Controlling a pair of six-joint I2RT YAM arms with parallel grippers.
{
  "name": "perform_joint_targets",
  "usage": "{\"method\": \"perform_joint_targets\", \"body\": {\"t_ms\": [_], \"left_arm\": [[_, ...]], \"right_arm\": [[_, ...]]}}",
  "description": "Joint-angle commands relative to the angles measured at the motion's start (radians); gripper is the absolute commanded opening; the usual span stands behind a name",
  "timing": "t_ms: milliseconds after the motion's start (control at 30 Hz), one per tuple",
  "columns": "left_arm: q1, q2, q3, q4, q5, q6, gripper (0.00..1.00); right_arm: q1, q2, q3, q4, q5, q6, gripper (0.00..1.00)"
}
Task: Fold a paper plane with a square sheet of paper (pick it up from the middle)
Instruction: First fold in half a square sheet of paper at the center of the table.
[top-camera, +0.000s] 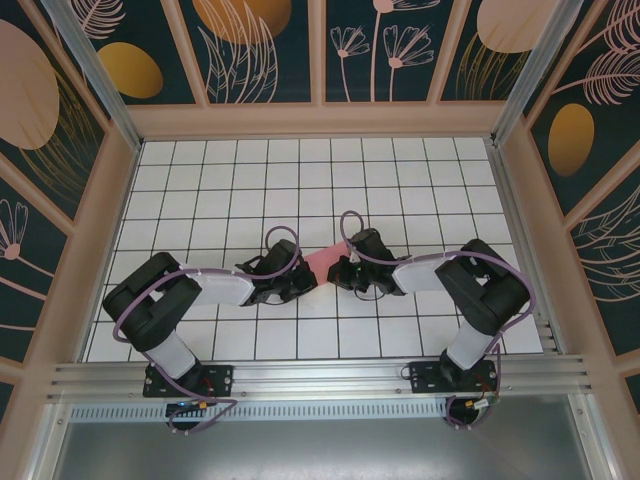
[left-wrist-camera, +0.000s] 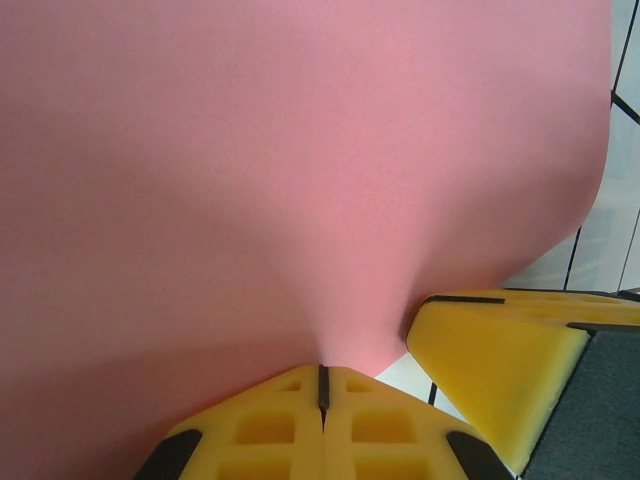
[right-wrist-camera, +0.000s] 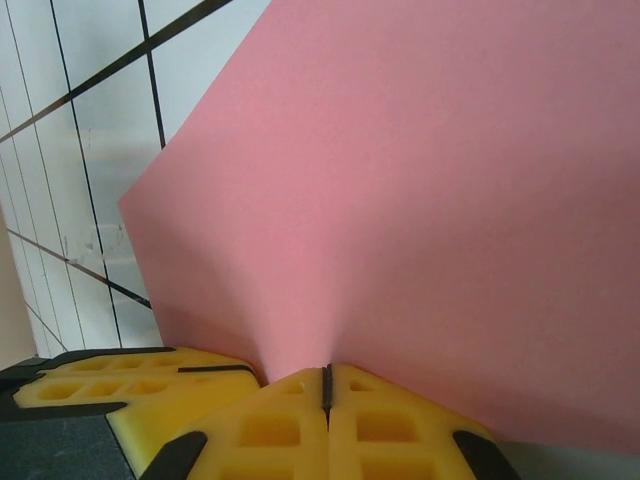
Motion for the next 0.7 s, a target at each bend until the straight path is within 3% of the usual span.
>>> {"method": "perform_joint_targets", "body": {"t_ms": [0, 300, 667], "left_arm": [[-0.006, 0.016, 0.000, -0.066, -0.019, -0.012, 0.00], [-0.006, 0.028, -0.009, -0.149, -0.039, -0.044, 0.00], [-0.005, 0.027, -0.039, -0.185, -0.053, -0.065, 0.00]], "right_arm": [[0.008, 0.031, 0.025, -0.004, -0.016, -0.031, 0.00], [-0.008, 0.055, 0.039, -0.067, 0.029, -0.053, 0.00], [-0.139, 0.040, 0.033, -0.100, 0.016, -0.143, 0.00]]}}
